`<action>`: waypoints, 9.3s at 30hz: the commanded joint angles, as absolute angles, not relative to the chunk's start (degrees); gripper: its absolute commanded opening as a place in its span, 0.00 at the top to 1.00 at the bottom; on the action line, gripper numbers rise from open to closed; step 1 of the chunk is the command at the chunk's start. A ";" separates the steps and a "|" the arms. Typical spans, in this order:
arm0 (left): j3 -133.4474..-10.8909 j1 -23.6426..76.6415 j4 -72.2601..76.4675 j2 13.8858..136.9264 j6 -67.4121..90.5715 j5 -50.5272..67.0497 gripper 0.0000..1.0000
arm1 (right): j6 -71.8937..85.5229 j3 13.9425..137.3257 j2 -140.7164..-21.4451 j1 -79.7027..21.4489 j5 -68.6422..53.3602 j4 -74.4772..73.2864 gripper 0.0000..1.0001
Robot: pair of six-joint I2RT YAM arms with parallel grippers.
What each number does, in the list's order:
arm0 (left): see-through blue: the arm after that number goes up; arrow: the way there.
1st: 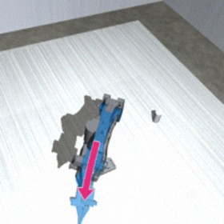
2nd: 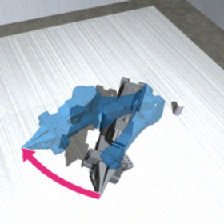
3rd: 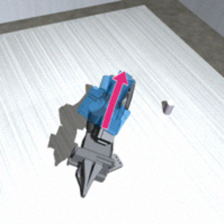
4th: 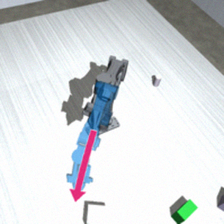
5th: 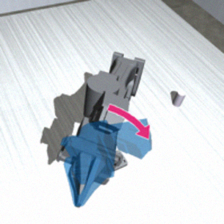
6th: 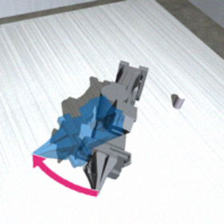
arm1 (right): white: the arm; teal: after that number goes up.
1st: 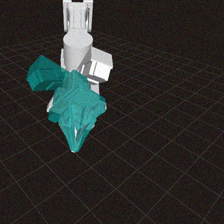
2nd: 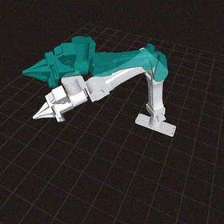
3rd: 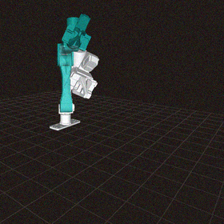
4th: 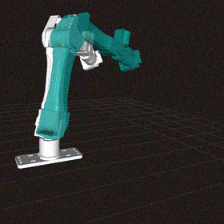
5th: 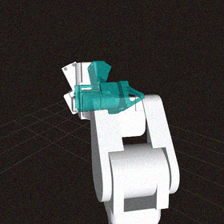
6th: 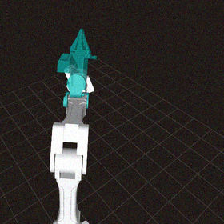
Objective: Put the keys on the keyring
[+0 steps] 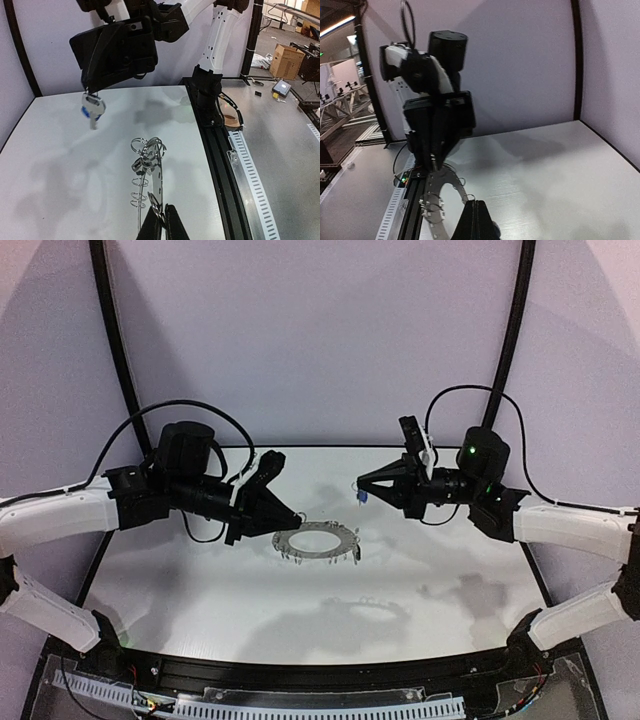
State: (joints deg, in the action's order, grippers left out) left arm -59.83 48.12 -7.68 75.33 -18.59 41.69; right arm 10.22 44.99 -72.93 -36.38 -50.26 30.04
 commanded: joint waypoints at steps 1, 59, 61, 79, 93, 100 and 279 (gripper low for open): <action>-60.97 47.97 -9.25 72.81 -20.90 40.67 0.99 | 9.44 43.39 -69.89 -36.87 -60.91 40.38 1.00; -77.92 48.20 -37.36 79.81 -56.14 45.44 0.99 | 14.31 67.47 -84.20 -51.71 -53.18 -1.61 1.00; -78.25 48.25 -37.72 79.96 -56.59 45.25 0.99 | 14.35 68.15 -84.90 -52.02 -52.74 -2.41 1.00; -74.36 48.25 -34.69 77.48 -55.82 52.90 0.99 | 3.93 60.70 -77.19 -54.40 -50.56 6.06 1.00; -66.10 48.24 -15.76 74.83 -35.28 62.60 0.99 | -12.67 57.76 -73.53 -58.54 -40.30 5.06 1.00; -65.68 48.21 -14.32 74.57 -34.41 63.15 0.99 | -13.56 57.24 -73.48 -59.66 -38.94 5.82 1.00; -55.94 48.34 2.47 64.55 2.03 16.04 0.01 | -25.00 57.93 -68.49 -58.64 -9.10 7.06 1.00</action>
